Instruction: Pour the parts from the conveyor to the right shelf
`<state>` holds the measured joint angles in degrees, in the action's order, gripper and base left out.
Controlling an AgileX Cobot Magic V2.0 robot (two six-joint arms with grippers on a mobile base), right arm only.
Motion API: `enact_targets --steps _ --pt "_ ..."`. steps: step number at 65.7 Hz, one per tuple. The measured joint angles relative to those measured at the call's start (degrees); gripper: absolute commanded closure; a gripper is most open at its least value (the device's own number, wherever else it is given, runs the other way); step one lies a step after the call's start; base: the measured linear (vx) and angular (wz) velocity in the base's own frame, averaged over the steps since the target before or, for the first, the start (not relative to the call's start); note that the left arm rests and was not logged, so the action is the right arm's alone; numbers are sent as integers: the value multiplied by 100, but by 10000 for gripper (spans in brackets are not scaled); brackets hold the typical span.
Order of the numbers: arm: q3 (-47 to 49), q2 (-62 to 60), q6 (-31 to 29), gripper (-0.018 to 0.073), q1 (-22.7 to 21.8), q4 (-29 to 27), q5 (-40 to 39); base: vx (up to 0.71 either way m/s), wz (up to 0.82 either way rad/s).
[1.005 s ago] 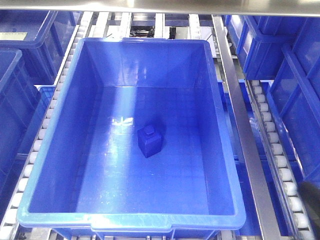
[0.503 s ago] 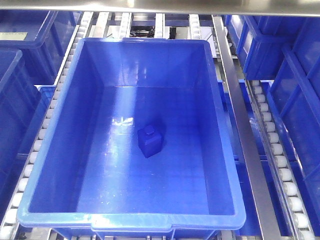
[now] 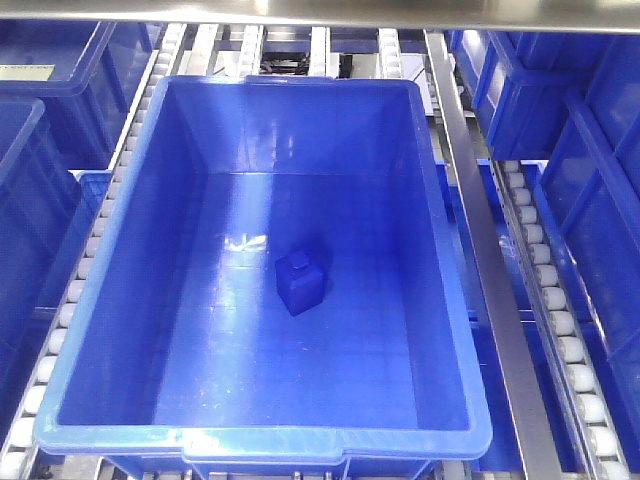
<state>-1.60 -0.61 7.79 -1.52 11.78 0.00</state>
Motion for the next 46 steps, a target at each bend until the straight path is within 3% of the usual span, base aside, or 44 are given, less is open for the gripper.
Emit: enact_targets --steps 46 --pt "0 0 0 564 66 14 402 0 0"
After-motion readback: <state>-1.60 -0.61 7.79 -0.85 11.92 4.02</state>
